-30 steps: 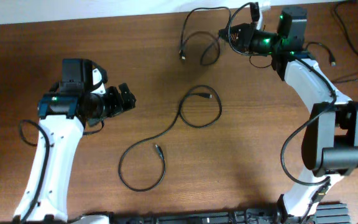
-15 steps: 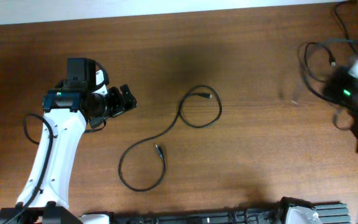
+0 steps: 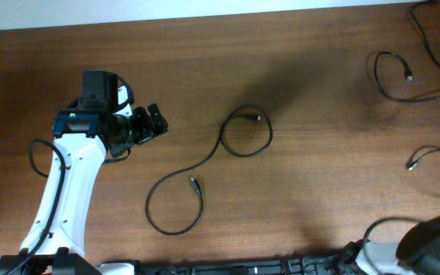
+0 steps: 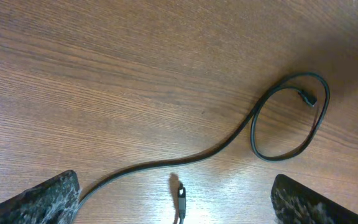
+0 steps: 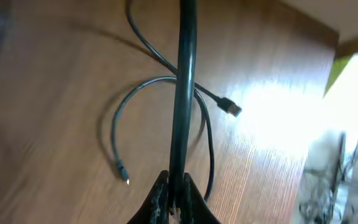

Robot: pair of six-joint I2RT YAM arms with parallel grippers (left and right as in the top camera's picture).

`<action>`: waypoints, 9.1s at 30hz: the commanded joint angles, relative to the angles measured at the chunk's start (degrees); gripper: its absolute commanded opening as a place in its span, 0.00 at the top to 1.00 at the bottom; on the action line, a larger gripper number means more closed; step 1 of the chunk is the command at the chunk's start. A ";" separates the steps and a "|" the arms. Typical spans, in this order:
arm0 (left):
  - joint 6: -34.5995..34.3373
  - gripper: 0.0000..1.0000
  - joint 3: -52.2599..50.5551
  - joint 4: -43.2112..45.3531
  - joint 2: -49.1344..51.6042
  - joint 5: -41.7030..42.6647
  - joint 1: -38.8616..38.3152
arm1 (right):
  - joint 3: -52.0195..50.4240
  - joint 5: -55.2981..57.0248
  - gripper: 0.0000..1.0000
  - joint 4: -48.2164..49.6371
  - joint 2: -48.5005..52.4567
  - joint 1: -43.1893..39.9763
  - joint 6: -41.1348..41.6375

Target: Untangle cables

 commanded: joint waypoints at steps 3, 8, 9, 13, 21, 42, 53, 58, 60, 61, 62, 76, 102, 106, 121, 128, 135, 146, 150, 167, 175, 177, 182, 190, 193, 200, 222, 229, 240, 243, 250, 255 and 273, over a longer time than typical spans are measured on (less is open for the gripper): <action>-0.72 0.01 -0.17 0.09 0.22 -0.39 0.24 | -0.33 -0.61 0.96 1.36 10.34 -5.33 4.11; -0.72 0.01 -0.17 0.09 0.22 -0.39 0.24 | -0.33 -0.39 0.94 5.95 18.23 -5.57 4.09; -0.72 0.01 -0.17 0.09 0.22 -0.39 0.24 | -0.33 -0.39 0.84 6.54 19.17 -5.57 4.09; -0.72 0.01 -0.17 0.09 0.22 -0.39 0.24 | -0.31 -0.37 0.16 9.33 20.72 -5.57 4.07; -0.72 0.01 -0.17 0.09 0.22 -0.39 0.24 | 5.73 -0.39 0.01 4.66 20.13 -5.57 3.43; -0.72 0.01 -0.17 0.09 0.22 -0.39 0.24 | 29.55 -36.33 0.01 -10.71 18.99 4.17 -1.77; -0.72 0.01 -0.17 0.09 0.22 -0.39 0.24 | 24.63 -35.78 0.01 -9.97 23.02 41.59 -8.22; -0.72 0.01 -0.17 0.09 0.22 -0.39 0.24 | 15.28 -36.06 0.01 -5.22 24.41 52.28 -8.22; -0.72 0.01 -0.17 0.09 0.22 -0.39 0.24 | 9.51 -36.22 0.01 1.25 24.41 56.59 -8.26; -0.72 0.01 -0.17 0.09 0.22 -0.39 0.24 | 6.91 -36.24 0.01 4.48 24.41 58.47 -8.24; -0.72 0.01 -0.17 0.09 0.22 -0.39 0.24 | 4.11 -36.26 0.01 7.85 24.41 60.52 -8.22; -0.74 0.01 -0.17 0.76 0.22 -0.39 0.24 | -7.93 -29.29 0.55 30.97 24.41 74.79 -34.34; -0.72 0.01 2.60 -2.97 -4.87 -0.37 21.88 | -1.09 -22.62 0.01 16.41 24.46 78.53 -33.00; -0.72 0.01 2.60 -6.16 -4.96 -0.35 27.85 | -6.16 -22.60 0.21 22.03 24.46 77.96 -36.98; -0.72 0.01 2.58 -8.26 -4.96 -0.39 27.89 | 11.67 -22.58 0.96 23.63 19.61 66.71 -26.73; -0.72 0.01 2.58 -8.26 -4.96 -0.39 27.89 | 34.47 -15.67 0.96 5.38 19.61 49.00 -28.11; -0.72 0.01 2.58 -8.26 -4.96 -0.37 27.89 | 45.09 -20.02 0.96 -26.53 18.67 38.82 -16.48; -0.72 0.01 2.58 -8.26 -4.96 -0.39 27.89 | 32.79 -31.74 0.96 -14.49 22.12 73.77 4.11; -0.72 0.01 2.58 -8.26 -4.96 -0.39 27.89 | 23.39 -31.69 0.45 -4.22 23.04 82.64 6.86; -0.72 0.01 2.58 -8.26 -4.96 -0.39 27.89 | 8.66 -24.55 0.01 8.74 25.55 81.07 -11.96; -0.72 0.01 2.58 -8.26 -4.96 -0.39 27.89 | -3.61 -20.52 0.21 19.34 25.55 80.98 -47.89; -0.72 0.01 2.58 -8.26 -4.96 -0.39 27.89 | -5.46 -20.46 0.24 24.65 25.55 80.94 -47.89; -0.72 0.01 2.58 -8.26 -4.96 -0.39 27.89 | -6.84 -20.74 0.63 27.74 26.18 79.03 -49.55; -0.72 0.01 2.58 -8.26 -4.96 -0.39 27.89 | -7.04 -24.35 0.96 27.67 30.45 71.41 -49.53; -0.72 0.01 2.58 -8.26 -4.96 -0.39 27.89 | 1.20 -17.66 0.96 21.79 29.00 68.37 -48.63; -0.72 0.01 2.58 -8.26 -4.96 -0.37 27.89 | 29.83 -15.98 0.96 10.45 28.65 57.51 -48.68; -0.72 0.01 2.58 -8.26 -4.96 -0.39 27.89 | 4.85 -22.16 0.01 19.06 29.99 68.50 -51.21; -0.72 0.01 2.58 -8.26 -4.96 -0.39 27.89 | 0.20 -26.32 0.26 20.76 30.38 66.23 -48.68; -0.72 0.01 2.58 -8.26 -4.96 -0.39 27.89 | -2.19 -13.35 0.96 29.33 31.74 63.54 -41.48; -0.72 0.01 2.58 -8.26 -4.96 -0.39 27.89 | 4.96 -13.38 0.96 28.63 31.74 58.58 -41.29; -0.72 0.01 2.58 -8.26 -4.96 -0.39 27.89 | 11.39 -22.97 0.96 40.85 32.28 41.94 -43.06; -0.72 0.01 2.58 -8.26 -4.96 -0.39 27.89 | 11.39 -33.48 0.96 51.60 35.82 37.99 -40.96; -0.72 0.01 2.58 -8.26 -4.96 -0.39 27.89 | 11.39 -31.30 0.02 70.71 39.41 42.71 -22.29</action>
